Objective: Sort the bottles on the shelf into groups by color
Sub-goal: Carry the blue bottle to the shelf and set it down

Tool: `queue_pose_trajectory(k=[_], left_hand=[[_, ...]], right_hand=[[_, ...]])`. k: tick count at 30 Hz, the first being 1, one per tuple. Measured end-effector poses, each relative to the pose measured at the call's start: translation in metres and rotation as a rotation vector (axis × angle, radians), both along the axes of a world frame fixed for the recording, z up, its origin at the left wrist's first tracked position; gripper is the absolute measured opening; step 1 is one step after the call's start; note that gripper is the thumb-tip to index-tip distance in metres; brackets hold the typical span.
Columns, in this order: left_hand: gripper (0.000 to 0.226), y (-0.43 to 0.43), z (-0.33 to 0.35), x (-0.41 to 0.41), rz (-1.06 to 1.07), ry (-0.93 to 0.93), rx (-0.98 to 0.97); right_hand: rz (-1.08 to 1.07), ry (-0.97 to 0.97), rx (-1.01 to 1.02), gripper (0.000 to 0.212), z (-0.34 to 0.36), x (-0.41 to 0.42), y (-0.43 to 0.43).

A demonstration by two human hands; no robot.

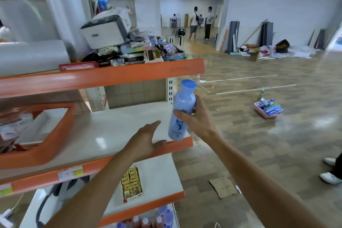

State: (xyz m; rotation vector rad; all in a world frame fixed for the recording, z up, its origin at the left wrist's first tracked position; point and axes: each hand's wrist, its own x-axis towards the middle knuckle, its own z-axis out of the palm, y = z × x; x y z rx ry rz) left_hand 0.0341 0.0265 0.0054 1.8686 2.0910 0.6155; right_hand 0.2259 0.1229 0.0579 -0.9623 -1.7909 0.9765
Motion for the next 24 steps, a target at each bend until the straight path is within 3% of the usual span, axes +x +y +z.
queue_pose_trajectory(k=[6,16,24], left_hand=[[0.081,0.015,0.007,0.04,-0.072,0.071,0.0],[0.071,0.042,-0.023,0.159,-0.27,0.105,-0.02],[0.087,0.053,-0.056,0.252,-0.41,-0.136,-0.185]], right_hand=[[-0.009,-0.08,-0.011,0.057,-0.001,0.065,0.004],[-0.139,-0.161,-0.087,0.047,-0.026,0.187,-0.007],[-0.195,-0.132,-0.186,0.047,-0.053,0.253,-0.011]])
